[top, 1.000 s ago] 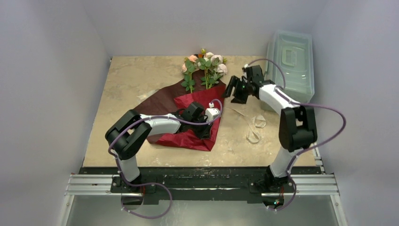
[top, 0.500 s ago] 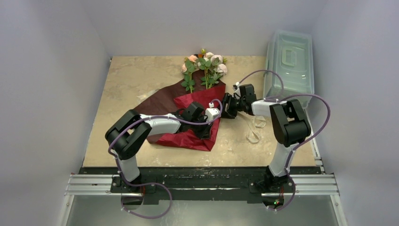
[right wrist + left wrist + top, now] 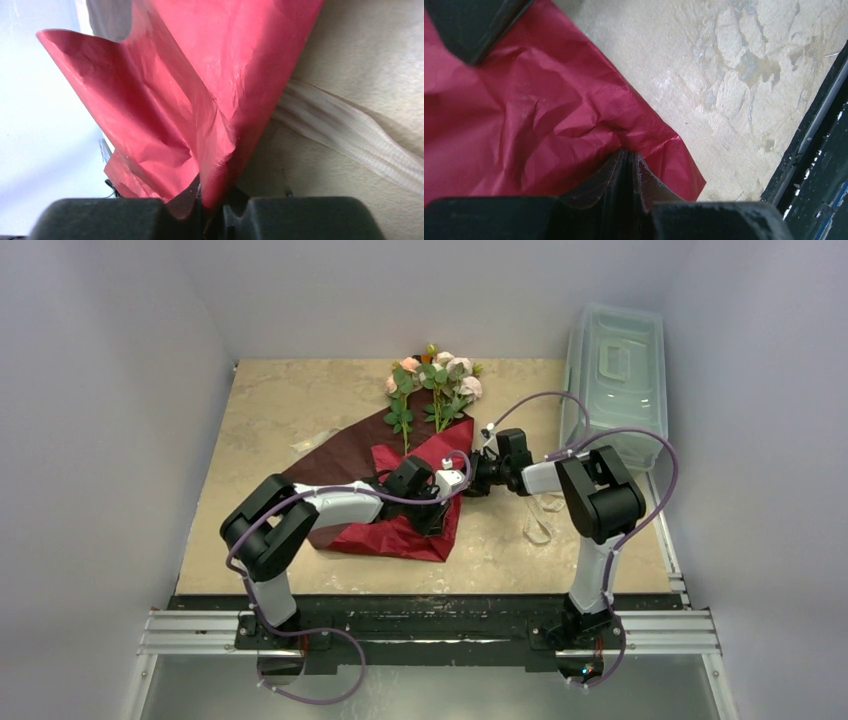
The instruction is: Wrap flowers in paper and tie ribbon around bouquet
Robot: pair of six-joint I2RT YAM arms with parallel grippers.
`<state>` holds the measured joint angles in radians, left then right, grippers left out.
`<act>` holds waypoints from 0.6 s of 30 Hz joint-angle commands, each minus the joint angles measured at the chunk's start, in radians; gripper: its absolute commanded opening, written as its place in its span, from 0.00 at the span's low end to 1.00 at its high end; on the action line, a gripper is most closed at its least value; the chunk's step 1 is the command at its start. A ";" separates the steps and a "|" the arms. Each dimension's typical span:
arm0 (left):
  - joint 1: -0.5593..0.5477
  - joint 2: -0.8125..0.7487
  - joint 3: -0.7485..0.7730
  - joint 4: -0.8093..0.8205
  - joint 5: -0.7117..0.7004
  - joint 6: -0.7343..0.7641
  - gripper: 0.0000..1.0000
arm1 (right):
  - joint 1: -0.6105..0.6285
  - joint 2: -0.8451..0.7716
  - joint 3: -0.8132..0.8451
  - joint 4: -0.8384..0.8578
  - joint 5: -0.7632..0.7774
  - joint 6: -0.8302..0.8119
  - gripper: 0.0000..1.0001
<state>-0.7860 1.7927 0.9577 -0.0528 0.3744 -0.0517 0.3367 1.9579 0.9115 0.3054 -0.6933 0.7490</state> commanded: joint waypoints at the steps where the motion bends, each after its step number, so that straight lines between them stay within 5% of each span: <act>1: 0.007 -0.061 0.032 -0.141 -0.090 -0.013 0.17 | 0.013 0.006 0.008 -0.159 0.090 -0.011 0.10; 7: -0.015 -0.171 0.105 -0.243 -0.164 -0.037 0.35 | 0.017 -0.042 0.027 -0.243 0.160 -0.011 0.08; 18: -0.124 -0.155 0.114 -0.268 -0.204 -0.057 0.12 | 0.022 -0.058 0.047 -0.302 0.200 -0.039 0.08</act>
<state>-0.8616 1.6375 1.0550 -0.3016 0.1905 -0.0948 0.3546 1.9057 0.9455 0.1001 -0.5667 0.7448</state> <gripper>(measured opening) 0.136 0.085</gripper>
